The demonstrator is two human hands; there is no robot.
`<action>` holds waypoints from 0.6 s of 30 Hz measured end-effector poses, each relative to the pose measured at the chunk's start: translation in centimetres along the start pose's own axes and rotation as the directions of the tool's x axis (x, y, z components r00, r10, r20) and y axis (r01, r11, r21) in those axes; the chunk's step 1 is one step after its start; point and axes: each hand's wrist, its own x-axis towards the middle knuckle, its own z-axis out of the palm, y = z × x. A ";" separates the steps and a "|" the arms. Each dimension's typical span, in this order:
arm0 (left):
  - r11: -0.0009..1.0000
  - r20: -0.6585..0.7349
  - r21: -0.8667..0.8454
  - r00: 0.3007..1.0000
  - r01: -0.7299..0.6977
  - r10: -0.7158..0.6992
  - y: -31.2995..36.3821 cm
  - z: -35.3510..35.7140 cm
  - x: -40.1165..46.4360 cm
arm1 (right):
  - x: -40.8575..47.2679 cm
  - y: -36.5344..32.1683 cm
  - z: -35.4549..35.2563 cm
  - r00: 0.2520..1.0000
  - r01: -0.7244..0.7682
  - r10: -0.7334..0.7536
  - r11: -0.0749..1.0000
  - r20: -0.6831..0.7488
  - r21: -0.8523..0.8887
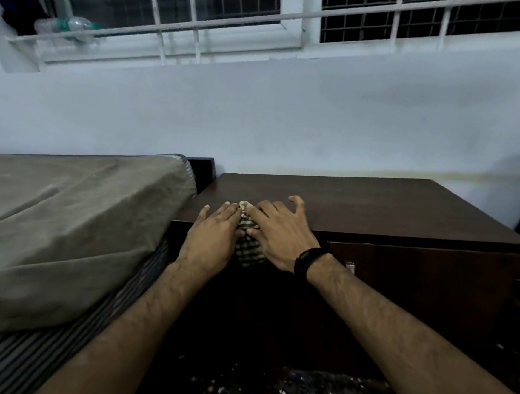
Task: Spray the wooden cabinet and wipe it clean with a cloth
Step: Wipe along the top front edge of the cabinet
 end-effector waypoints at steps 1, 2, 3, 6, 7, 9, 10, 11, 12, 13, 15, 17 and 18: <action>1.000 -0.008 -0.020 1.000 -0.009 0.008 0.9 0.1 0.2 | -0.7 0.8 -0.3 1.000 -0.004 0.004 1.000 -0.001 -0.005; 0.999 -0.015 -0.041 1.000 -0.024 0.023 2.1 0.3 0.5 | -1.5 1.9 -0.8 1.000 -0.014 0.014 1.000 0.000 -0.011; 0.998 -0.017 -0.057 0.999 -0.034 0.033 2.9 0.3 0.7 | -2.1 2.6 -1.2 1.000 -0.020 0.020 1.000 0.000 -0.012; 0.994 -0.015 -0.081 0.997 -0.071 0.070 5.2 0.2 1.4 | -4.0 4.5 -2.1 0.999 -0.040 0.040 0.999 -0.011 -0.024; 0.993 -0.013 -0.082 0.996 -0.086 0.085 6.1 0.2 1.7 | -4.7 5.2 -2.4 0.999 -0.050 0.050 0.998 -0.017 -0.027; 0.990 -0.017 -0.087 0.994 -0.112 0.111 7.7 0.2 2.1 | -5.8 6.6 -2.9 0.997 -0.067 0.066 0.997 -0.032 -0.032; 0.988 -0.020 -0.091 0.992 -0.126 0.125 8.8 0.2 2.5 | -6.5 7.5 -3.3 0.997 -0.075 0.073 0.996 -0.035 -0.039; 0.986 -0.023 -0.091 0.990 -0.139 0.138 9.7 0.2 2.7 | -7.1 8.2 -3.5 0.996 -0.080 0.078 0.996 -0.036 -0.047; 0.984 -0.028 -0.089 0.988 -0.156 0.154 10.9 0.2 3.0 | -7.8 9.2 -3.9 0.995 -0.090 0.088 0.994 -0.037 -0.060; 0.982 -0.031 -0.088 0.986 -0.168 0.166 11.9 0.2 3.2 | -8.4 9.9 -4.2 0.995 -0.097 0.094 0.993 -0.042 -0.072; 0.977 -0.041 -0.095 0.981 -0.193 0.190 13.9 0.2 3.5 | -9.8 11.4 -4.8 0.992 -0.115 0.110 0.989 -0.055 -0.088; 0.972 -0.057 -0.096 0.976 -0.215 0.210 15.7 0.2 3.9 | -11.1 12.7 -5.4 0.990 -0.135 0.129 0.986 -0.058 -0.101; 0.970 -0.061 -0.095 0.974 -0.225 0.220 16.6 0.2 4.1 | -11.6 13.3 -5.8 0.989 -0.145 0.140 0.983 -0.056 -0.111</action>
